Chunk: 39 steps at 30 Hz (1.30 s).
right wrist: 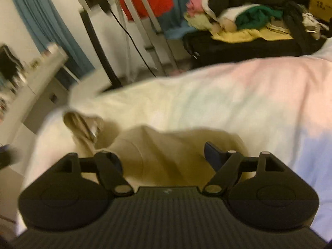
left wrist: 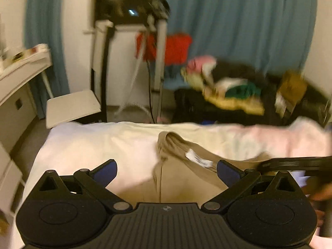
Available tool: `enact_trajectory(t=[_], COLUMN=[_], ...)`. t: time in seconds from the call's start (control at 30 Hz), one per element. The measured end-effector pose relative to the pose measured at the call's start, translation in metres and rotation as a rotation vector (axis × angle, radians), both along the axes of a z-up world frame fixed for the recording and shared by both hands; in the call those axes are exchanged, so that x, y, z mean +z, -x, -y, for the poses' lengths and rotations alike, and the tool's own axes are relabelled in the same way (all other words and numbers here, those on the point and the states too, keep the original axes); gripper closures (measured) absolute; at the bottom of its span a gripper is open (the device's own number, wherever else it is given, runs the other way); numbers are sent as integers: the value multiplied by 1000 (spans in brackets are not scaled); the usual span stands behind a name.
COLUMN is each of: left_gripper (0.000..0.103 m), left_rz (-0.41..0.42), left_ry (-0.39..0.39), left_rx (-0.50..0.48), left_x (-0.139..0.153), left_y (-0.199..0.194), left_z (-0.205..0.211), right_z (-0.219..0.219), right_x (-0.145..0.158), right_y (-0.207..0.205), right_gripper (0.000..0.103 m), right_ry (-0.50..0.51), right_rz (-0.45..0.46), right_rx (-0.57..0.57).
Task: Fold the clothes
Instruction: 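Lower the held shirt onto the bed and open both grippers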
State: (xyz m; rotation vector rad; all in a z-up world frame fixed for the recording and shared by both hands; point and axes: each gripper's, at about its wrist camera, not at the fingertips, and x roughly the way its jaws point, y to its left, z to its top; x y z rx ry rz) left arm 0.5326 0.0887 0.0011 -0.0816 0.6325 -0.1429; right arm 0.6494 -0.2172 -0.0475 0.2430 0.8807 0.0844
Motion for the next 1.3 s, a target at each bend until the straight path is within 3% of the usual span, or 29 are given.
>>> enact_trajectory(t=[0.1, 0.2, 0.27, 0.37, 0.47, 0.6, 0.7, 0.8, 0.87, 0.97, 1.03, 1.2, 1.3], left_gripper=[0, 0, 0, 0, 0, 0, 0, 0, 0, 1, 3, 10, 29], left_rz=[37, 57, 67, 60, 74, 19, -15, -1, 13, -10, -56, -49, -29], left_ry=[24, -3, -8, -6, 2, 71, 129, 152, 172, 197, 264, 287, 272], left_rx=[59, 115, 141, 181, 193, 231, 228, 246, 268, 370, 476, 563, 586], left_x=[4, -5, -11, -20, -18, -36, -46, -51, -55, -72, -89, -116, -129], left_y=[80, 143, 176, 205, 225, 223, 215, 193, 177, 147, 128, 97, 81], left_z=[-23, -44, -58, -76, -86, -98, -104, -102, -102, -112, -122, -127, -126], right_z=[-14, -15, -6, 4, 9, 11, 5, -1, -7, -13, -9, 2, 5], right_x=[-4, -3, 0, 8, 23, 37, 28, 18, 20, 28, 27, 1, -15], right_y=[7, 21, 38, 83, 158, 275, 351, 394, 407, 417, 411, 381, 363], right_gripper=[25, 25, 25, 25, 25, 25, 23, 23, 23, 24, 24, 24, 24], right_ry=[102, 52, -71, -188, -216, -243, -255, -202, -155, -103, -128, -207, -253], right_rz=[55, 193, 250, 338, 385, 427, 447, 421, 405, 452, 464, 391, 336], right_rx=[11, -12, -50, -111, -139, -141, -114, -66, -32, 4, -5, -55, -77])
